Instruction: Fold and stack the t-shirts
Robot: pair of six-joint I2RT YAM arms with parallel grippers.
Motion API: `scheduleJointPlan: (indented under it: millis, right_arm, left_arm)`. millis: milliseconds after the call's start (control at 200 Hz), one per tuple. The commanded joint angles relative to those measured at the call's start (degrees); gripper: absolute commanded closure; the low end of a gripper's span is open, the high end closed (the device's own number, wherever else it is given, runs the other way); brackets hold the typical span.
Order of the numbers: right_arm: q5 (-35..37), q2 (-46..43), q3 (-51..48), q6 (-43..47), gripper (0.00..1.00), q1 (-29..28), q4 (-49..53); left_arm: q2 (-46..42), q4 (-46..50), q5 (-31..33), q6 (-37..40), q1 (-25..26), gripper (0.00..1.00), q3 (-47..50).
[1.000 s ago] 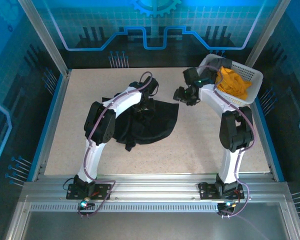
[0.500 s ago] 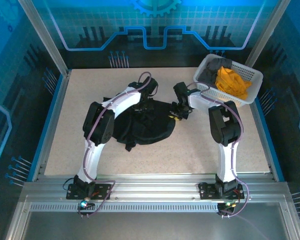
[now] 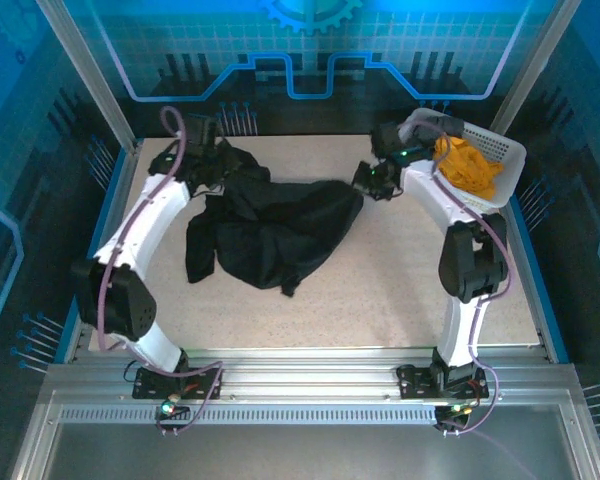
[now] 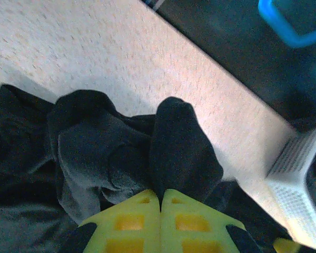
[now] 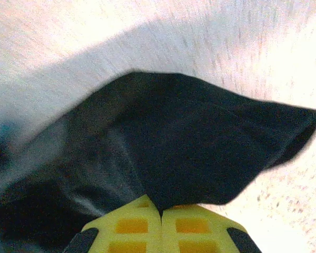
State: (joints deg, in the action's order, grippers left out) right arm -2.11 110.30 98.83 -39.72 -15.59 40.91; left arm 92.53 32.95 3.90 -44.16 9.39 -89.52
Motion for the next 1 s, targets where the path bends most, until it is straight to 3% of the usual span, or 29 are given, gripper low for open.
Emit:
scheduleJointPlan:
  millis: [0, 165, 305, 670, 795, 990]
  right_arm:
    - [0.5, -4.1, 6.0, 5.3, 1.00, 1.4, 2.6]
    - [1.6, -6.8, 14.2, 9.6, 1.00, 1.7, 5.0]
    - [2.6, -11.1, 15.6, 11.7, 1.00, 1.6, 5.1]
    - [6.8, -36.2, -4.1, 12.1, 1.00, 1.6, -7.3]
    - [11.1, -40.5, -4.8, 11.0, 1.00, 2.3, -8.7]
    - [14.0, -36.6, 2.8, 8.7, 1.00, 4.2, -6.6]
  left_arm:
    - [-5.7, -7.0, -3.4, -5.1, -4.0, 1.00, 1.4]
    - [-12.3, -12.8, -3.1, -9.3, -10.0, 1.00, 2.1]
    - [-17.5, -15.9, -1.8, -10.3, -12.2, 1.00, 2.9]
    - [-35.2, -22.1, 9.8, -10.2, -12.5, 1.00, 8.1]
    - [-36.0, -22.4, 10.6, -7.9, -12.5, 1.00, 3.5]
    - [-31.2, -22.6, 9.9, -5.3, -12.5, 1.00, -5.4]
